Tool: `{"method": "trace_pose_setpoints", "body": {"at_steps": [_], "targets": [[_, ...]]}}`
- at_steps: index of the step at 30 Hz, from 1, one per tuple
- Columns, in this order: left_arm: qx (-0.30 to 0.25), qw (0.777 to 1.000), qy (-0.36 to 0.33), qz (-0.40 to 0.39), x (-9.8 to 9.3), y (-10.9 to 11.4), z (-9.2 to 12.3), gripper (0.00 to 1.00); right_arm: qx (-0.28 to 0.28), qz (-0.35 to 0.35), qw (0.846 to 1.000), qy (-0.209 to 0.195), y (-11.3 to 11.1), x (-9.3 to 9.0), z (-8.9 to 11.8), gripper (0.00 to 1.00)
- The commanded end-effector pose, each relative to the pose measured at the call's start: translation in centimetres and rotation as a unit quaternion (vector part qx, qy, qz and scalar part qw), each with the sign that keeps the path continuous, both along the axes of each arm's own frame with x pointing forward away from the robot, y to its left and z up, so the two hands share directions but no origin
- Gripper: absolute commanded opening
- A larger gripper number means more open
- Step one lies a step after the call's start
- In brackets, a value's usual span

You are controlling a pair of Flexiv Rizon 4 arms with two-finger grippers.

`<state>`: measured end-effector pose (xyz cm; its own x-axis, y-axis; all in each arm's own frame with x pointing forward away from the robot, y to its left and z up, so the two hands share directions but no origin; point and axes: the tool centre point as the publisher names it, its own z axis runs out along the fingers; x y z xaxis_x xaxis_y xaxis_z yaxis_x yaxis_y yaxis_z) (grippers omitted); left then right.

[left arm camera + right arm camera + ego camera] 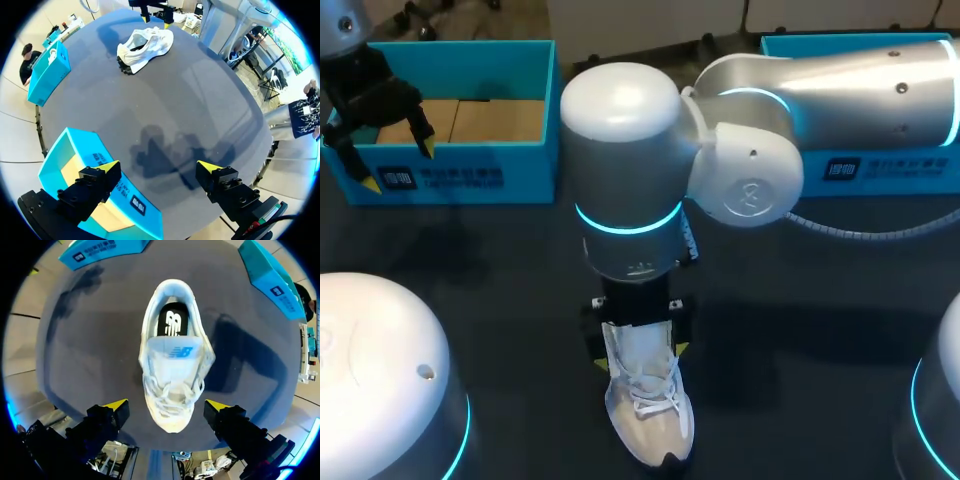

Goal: Take the shoe out of the shoebox, open the shoe tongue, remove and reinsert the insole, then place the shoe into the shoebox

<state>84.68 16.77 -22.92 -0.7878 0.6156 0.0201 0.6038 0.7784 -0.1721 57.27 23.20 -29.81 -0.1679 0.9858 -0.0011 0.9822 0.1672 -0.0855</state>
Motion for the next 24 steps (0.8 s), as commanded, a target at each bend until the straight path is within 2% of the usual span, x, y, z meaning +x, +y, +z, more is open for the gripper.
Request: {"method": "trace_pose_setpoints", "body": {"at_steps": [1, 2, 3, 4, 6, 8, 12, 17, 24], "targets": [[0.001, 1.000, 0.001, -0.001, 0.0, 0.0, 0.1, 1.00, 0.010, 0.000, 1.000, -0.008, -1.2, -0.4, 0.9, 0.53], [0.001, 1.000, 0.001, -0.001, 0.0, 0.0, 0.1, 1.00, 0.008, 0.001, 1.000, -0.009, -1.1, -0.4, 1.0, 0.42], [0.001, 1.000, 0.001, -0.001, 0.0, 0.0, 0.1, 1.00, 0.008, 0.004, 1.000, -0.011, -1.1, -0.3, 1.0, 0.35], [0.001, 1.000, 0.001, -0.001, 0.0, 0.0, 0.1, 1.00, 0.005, 0.007, 1.000, -0.012, -1.0, -0.1, 1.0, 0.30], [0.001, 1.000, 0.001, -0.001, 0.0, 0.0, 0.1, 1.00, 0.001, 0.015, 1.000, -0.012, -0.7, 0.4, 0.8, 0.26], [0.001, 1.000, 0.001, -0.001, 0.0, 0.0, 0.1, 1.00, 0.001, 0.020, 1.000, -0.011, -0.5, 0.8, 0.6, 0.26], [0.001, 1.000, 0.001, -0.001, 0.0, 0.0, 0.1, 1.00, -0.004, 0.034, 0.999, -0.013, 0.1, 2.2, -0.4, 0.33], [0.001, 1.000, 0.001, -0.001, 0.0, 0.0, 0.1, 1.00, 0.003, 0.050, 0.998, -0.022, 0.3, 3.7, -1.7, 0.32], [0.001, 1.000, 0.001, -0.001, 0.0, 0.0, 0.1, 1.00, -0.019, 0.039, 0.999, -0.030, 0.0, 5.3, -3.9, 0.30]]}}
